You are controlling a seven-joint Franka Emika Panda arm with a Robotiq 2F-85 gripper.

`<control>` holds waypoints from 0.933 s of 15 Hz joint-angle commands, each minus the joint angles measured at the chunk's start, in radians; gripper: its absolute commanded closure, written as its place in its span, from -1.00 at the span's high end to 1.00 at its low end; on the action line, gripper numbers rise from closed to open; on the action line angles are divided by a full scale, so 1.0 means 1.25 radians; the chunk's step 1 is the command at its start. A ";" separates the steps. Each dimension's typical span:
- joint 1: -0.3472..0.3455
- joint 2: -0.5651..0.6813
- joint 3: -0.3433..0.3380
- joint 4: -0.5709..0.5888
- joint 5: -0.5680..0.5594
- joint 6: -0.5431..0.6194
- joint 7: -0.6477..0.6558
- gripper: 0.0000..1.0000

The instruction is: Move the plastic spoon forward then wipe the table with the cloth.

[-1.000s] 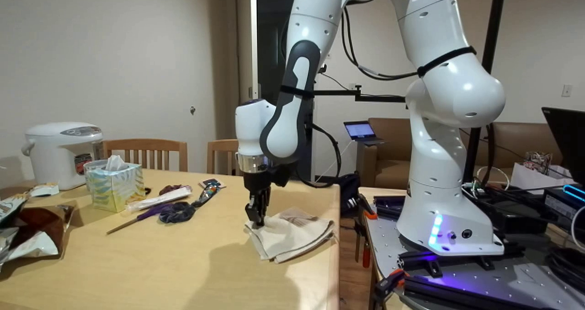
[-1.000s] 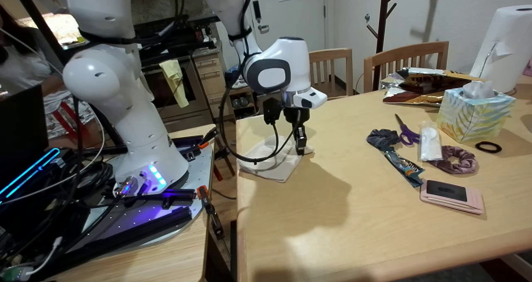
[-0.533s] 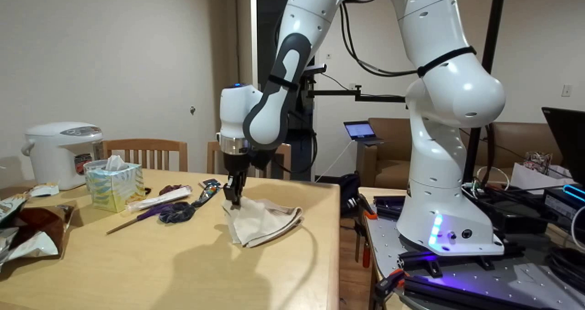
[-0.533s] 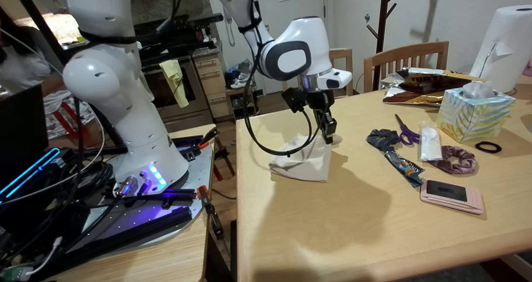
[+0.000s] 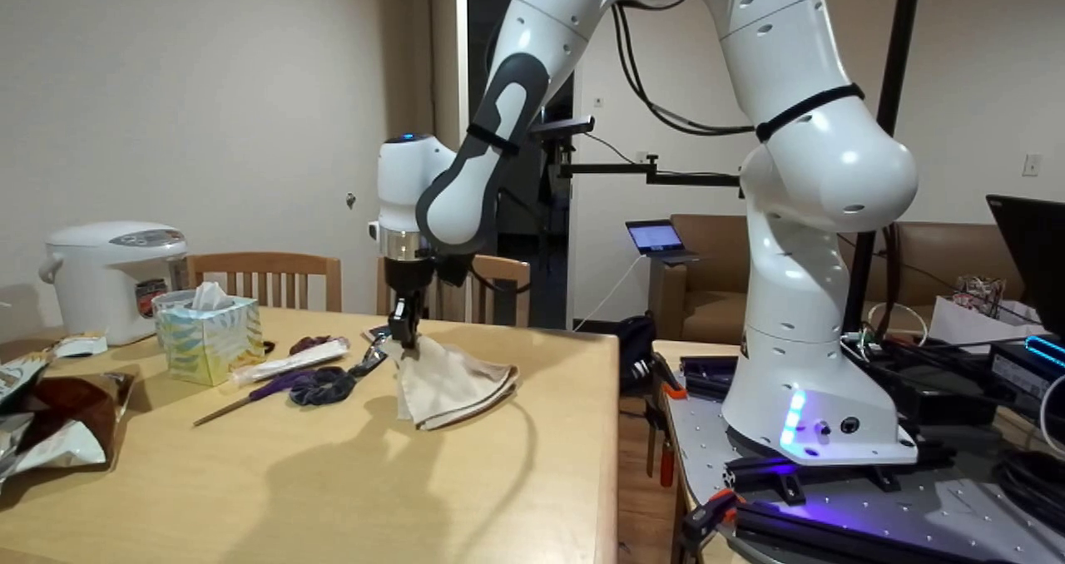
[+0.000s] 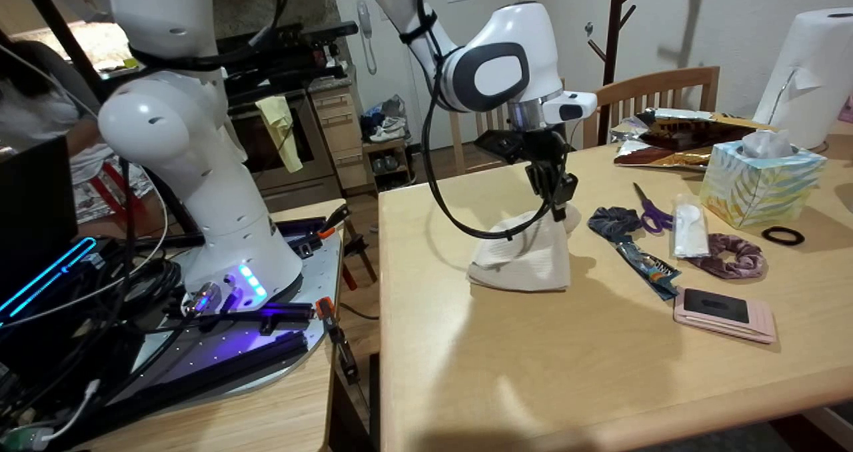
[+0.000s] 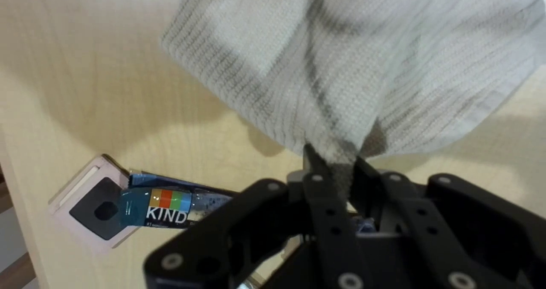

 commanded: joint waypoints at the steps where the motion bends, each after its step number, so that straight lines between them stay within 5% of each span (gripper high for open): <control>1: -0.039 0.047 0.022 0.059 -0.015 -0.008 -0.064 -0.92; 8: -0.076 0.133 0.057 0.105 0.007 -0.001 -0.125 -0.92; 14: -0.070 0.134 0.056 0.030 0.018 0.014 -0.075 -0.92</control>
